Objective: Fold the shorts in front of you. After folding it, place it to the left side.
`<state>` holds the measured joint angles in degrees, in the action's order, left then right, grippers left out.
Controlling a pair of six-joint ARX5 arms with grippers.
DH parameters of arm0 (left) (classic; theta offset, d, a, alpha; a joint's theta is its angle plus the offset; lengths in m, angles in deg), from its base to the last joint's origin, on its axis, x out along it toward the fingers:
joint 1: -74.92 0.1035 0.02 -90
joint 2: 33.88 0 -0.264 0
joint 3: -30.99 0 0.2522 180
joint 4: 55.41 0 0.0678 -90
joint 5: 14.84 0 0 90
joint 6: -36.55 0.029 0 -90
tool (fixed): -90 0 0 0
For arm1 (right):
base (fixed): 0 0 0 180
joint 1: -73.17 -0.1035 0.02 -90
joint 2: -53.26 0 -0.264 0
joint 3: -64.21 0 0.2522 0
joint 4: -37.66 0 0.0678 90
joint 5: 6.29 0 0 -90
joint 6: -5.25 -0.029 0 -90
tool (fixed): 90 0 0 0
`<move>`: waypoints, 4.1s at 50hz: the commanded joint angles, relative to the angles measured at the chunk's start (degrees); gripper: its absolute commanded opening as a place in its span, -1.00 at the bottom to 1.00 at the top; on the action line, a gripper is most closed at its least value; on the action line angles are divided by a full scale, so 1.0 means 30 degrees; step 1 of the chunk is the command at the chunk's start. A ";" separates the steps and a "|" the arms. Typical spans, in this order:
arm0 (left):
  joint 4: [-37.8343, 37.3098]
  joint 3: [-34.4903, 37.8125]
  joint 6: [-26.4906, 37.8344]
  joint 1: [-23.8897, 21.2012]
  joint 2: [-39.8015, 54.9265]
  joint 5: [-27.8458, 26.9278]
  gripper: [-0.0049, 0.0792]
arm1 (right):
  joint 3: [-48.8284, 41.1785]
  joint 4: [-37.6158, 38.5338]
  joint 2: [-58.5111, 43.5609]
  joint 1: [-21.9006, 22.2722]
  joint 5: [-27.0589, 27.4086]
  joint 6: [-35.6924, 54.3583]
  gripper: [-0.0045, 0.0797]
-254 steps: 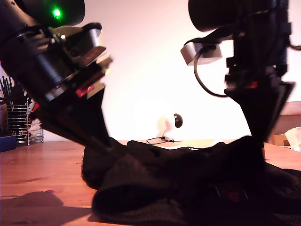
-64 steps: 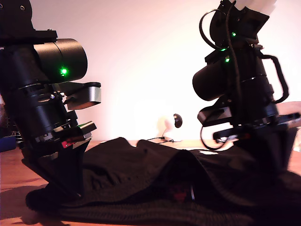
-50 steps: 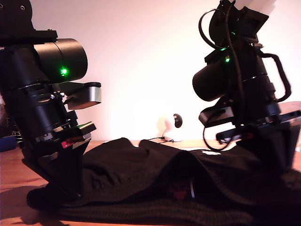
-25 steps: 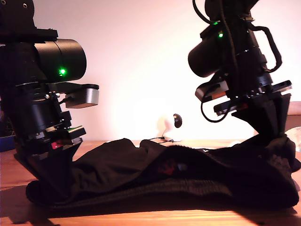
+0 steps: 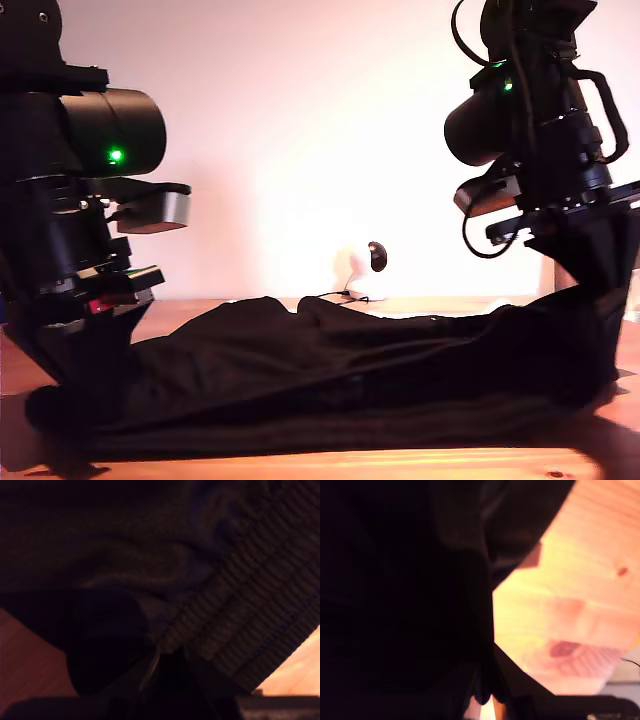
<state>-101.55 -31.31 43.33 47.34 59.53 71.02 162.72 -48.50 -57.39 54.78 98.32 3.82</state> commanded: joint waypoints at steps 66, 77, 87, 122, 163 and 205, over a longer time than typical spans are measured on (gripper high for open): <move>-0.7111 -0.5238 -0.0823 0.1071 -0.0801 -0.0408 -0.58 | -0.0845 0.3330 0.0437 0.0182 -0.9763 0.1982 -0.13; -0.5020 -0.5333 -0.0816 0.1064 -0.0780 -0.2506 -0.58 | -0.0838 0.3424 0.0437 0.0168 -1.2874 0.1982 -0.12; -0.3920 -0.5289 -0.0845 0.1042 -0.0729 -0.5085 -0.58 | -0.0823 0.3373 0.0444 0.0175 -1.5271 0.1880 -0.12; 0.1836 -0.5282 -0.3497 -0.2914 0.2586 -0.9748 -0.62 | -0.0284 0.8925 0.0444 0.0197 -1.3675 0.1137 -0.92; 0.1698 -0.5289 -0.4612 -0.7482 0.5377 -0.6688 -0.93 | -0.0240 0.7912 0.0444 0.0576 -1.3690 0.1639 -0.92; -0.3869 -0.7883 -0.2871 -0.5064 0.3002 -0.7460 -0.93 | -0.0240 0.9092 0.0444 0.0903 -1.3682 0.1581 -0.92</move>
<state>-111.00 -56.62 34.13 31.59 67.09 46.06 161.25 -21.75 -57.17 57.45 57.31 8.32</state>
